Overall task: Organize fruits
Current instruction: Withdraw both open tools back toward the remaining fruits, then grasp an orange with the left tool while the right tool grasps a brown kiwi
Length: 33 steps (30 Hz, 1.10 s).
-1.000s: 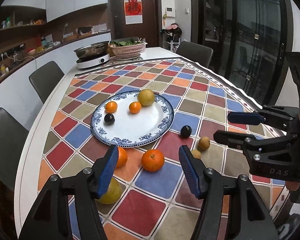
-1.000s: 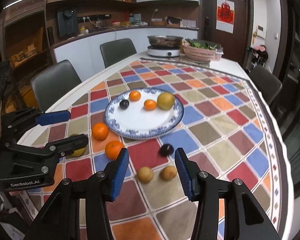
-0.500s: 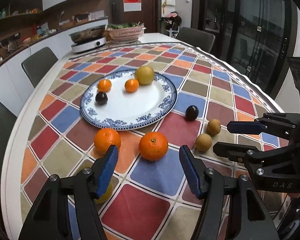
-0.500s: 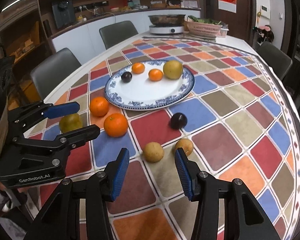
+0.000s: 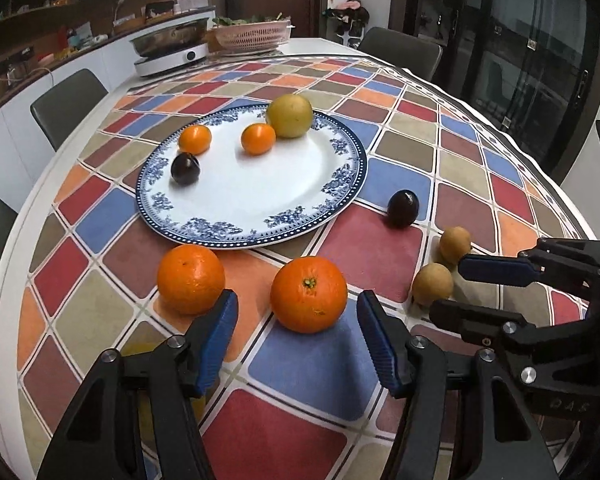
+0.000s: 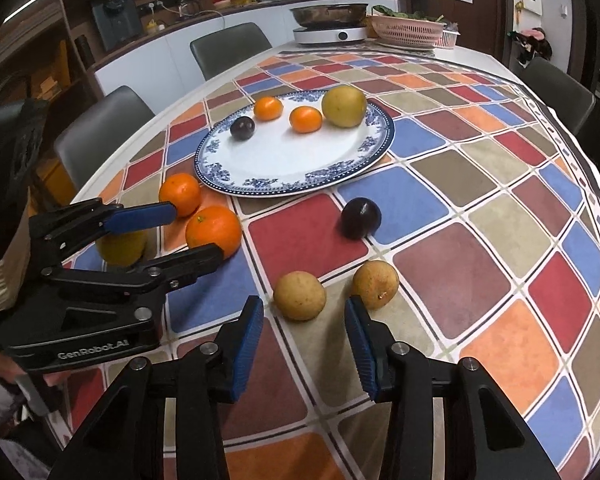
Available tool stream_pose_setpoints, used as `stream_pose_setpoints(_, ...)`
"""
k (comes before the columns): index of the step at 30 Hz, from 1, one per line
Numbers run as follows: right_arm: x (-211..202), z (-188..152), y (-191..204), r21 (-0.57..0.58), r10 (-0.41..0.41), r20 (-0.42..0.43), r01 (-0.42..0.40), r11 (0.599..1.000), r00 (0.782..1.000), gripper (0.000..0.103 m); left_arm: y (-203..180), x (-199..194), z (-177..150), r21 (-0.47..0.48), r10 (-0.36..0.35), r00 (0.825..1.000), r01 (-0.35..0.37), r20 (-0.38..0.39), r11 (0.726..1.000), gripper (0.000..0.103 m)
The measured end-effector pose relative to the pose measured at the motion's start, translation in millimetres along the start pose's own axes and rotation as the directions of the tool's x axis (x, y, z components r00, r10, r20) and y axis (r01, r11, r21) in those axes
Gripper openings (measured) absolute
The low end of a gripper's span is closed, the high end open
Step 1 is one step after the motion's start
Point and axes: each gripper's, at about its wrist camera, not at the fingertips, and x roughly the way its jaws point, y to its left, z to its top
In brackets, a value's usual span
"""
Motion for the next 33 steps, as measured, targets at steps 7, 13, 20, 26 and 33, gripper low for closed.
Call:
stream_pose_setpoints(7, 7, 3, 1, -0.011, 0.005, -0.010, -0.005, 1.000, 1.000, 0.038, -3, 8, 5, 0.024, 0.026, 1.000, -0.026, -0.014, 0.999, 0.056)
stream_pose_setpoints(13, 13, 4, 1, -0.002, 0.018, -0.018, -0.018, 1.000, 1.000, 0.033, -3, 11, 9, 0.021, 0.007, 1.000, -0.006, -0.027, 1.000, 0.042)
stream_pose_setpoints(20, 11, 4, 0, 0.004, 0.025, -0.013, -0.025, 1.000, 1.000, 0.031, -4, 10, 9, 0.013, 0.006, 1.000, -0.006, -0.027, 1.000, 0.040)
stream_pose_setpoints(26, -5, 6, 6, -0.006, 0.033, 0.027, -0.033, 0.999, 0.999, 0.031, -4, -11, 11, 0.002, -0.005, 1.000, 0.005, 0.018, 1.000, 0.040)
stream_pose_setpoints(33, -33, 17, 12, -0.015, 0.045, 0.094, -0.044, 0.999, 0.995, 0.031, -3, -47, 20, -0.003, -0.004, 0.995, 0.005, 0.101, 1.000, 0.040)
